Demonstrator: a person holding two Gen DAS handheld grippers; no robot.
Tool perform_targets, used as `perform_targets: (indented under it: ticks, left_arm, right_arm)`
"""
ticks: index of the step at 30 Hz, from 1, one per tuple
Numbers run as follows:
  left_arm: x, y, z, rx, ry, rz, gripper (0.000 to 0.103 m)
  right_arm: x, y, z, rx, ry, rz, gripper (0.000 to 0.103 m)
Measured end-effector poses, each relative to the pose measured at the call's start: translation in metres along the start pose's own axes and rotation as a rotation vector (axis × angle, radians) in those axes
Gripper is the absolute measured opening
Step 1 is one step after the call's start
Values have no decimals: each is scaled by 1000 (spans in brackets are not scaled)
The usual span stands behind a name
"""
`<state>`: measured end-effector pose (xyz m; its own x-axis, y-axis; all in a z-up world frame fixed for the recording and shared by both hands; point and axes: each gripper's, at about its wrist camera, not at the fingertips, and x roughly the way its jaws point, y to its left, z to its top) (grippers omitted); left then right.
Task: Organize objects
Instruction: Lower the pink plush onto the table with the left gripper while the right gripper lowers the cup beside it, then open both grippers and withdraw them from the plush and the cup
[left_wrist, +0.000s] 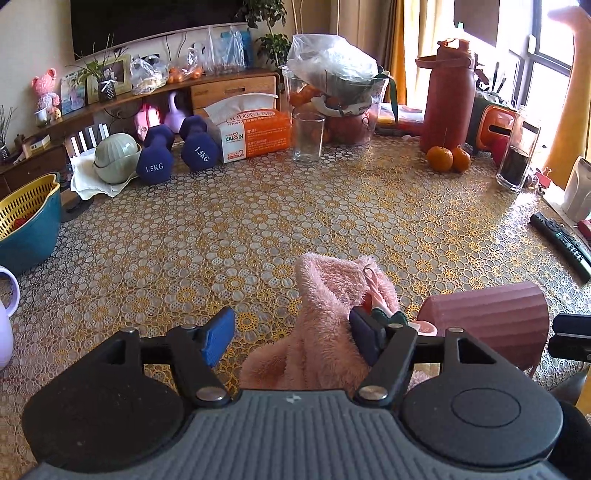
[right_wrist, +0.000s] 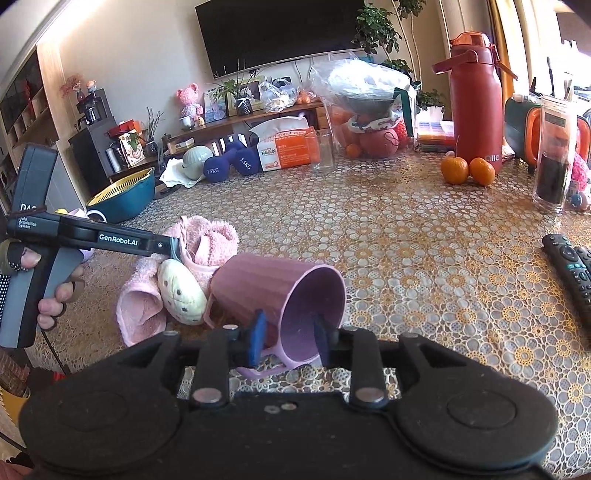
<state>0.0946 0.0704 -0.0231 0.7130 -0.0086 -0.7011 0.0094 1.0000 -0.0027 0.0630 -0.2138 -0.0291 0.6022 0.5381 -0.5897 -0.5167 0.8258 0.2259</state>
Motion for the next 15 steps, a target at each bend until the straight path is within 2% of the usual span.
perform_targets:
  ticks: [8,10,11,15]
  left_arm:
    - [-42,-21,-3,24,-70,-20,74]
    - [-53,-27,-6,34,-92,-23,79]
    - [-57,-30,-7,39,-102,-23,81]
    - [-74,-38,-14,46,-123,-35,85]
  right_arm:
    - [-16,6,1,1,-47,6,36]
    - [-20,10,2,-2,-59,15,41]
    - [-23,11,2,1,-66,17,46]
    - [-33,17,4,8,-97,19,55]
